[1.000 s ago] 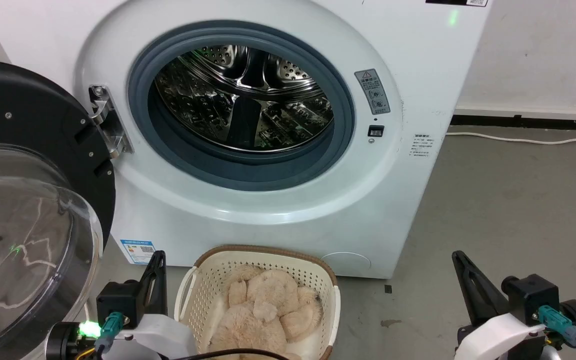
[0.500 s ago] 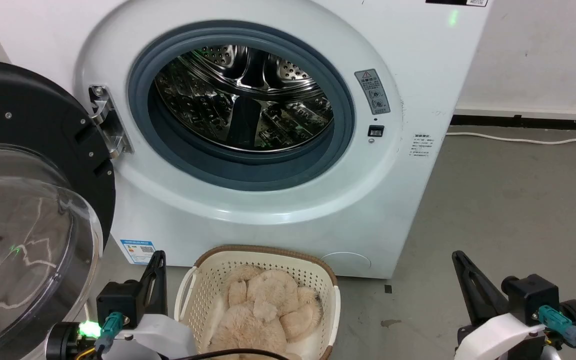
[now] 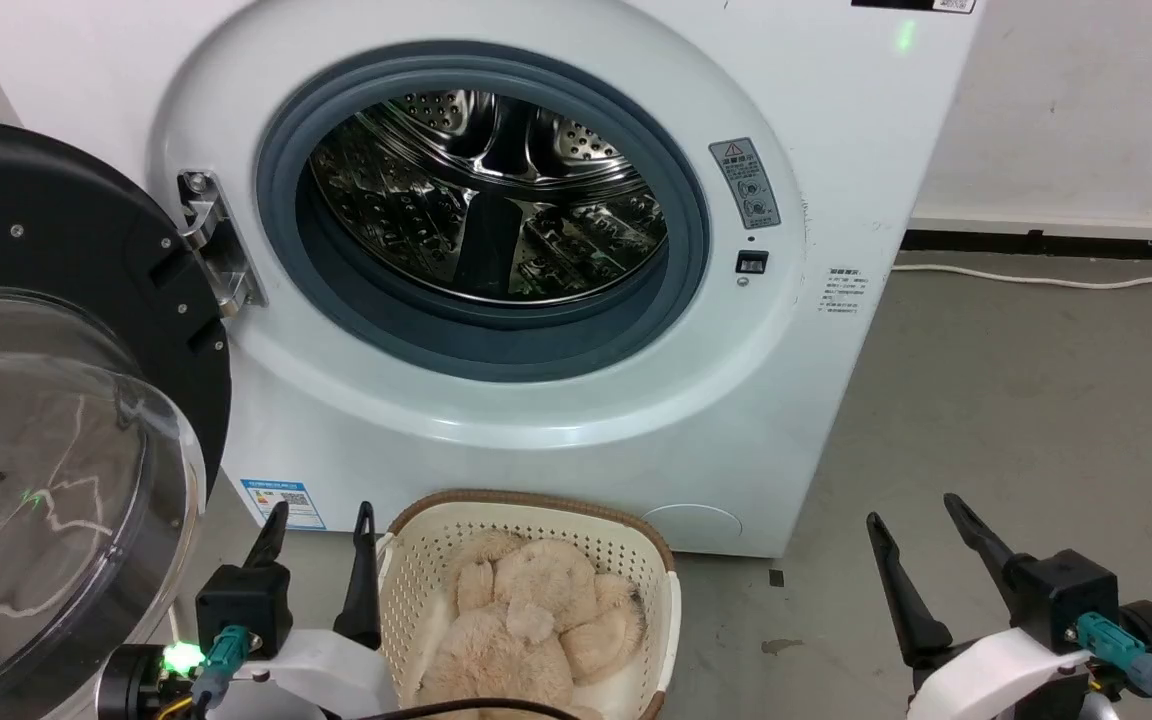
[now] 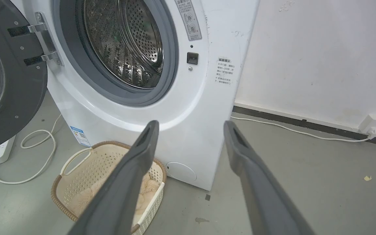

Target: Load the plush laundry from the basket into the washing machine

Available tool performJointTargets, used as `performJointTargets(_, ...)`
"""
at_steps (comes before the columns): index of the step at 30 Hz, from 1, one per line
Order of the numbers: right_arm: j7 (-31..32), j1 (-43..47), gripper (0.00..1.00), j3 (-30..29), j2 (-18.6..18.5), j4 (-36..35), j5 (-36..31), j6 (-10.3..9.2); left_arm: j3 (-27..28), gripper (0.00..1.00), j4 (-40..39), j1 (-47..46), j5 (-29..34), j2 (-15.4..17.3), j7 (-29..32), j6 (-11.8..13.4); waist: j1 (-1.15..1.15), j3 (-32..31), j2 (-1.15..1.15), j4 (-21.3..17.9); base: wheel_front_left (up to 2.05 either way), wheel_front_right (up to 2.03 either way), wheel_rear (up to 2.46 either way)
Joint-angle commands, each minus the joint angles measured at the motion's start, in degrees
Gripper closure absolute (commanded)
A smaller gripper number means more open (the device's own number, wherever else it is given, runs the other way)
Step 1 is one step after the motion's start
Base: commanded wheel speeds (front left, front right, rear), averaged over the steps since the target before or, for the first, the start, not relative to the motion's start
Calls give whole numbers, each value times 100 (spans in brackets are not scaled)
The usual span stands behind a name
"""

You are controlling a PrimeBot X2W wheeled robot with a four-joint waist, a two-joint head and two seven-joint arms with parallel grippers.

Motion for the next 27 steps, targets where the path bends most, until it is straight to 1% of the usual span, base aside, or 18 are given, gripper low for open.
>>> performJointTargets(1,-65,52,0,19,-2,-5,89,0,-33,0,1,38,-75,2,-71,18,0,0,0,2,0,0,0)
performJointTargets(15,-234,122,0,69,-5,-31,326,1,-166,0,40,49,-308,6,-240,43,0,69,0,-2,0,0,0)
performJointTargets(27,-382,62,0,53,-8,-123,509,1,-289,0,246,-207,-460,24,-384,-8,0,352,0,-64,0,0,0)
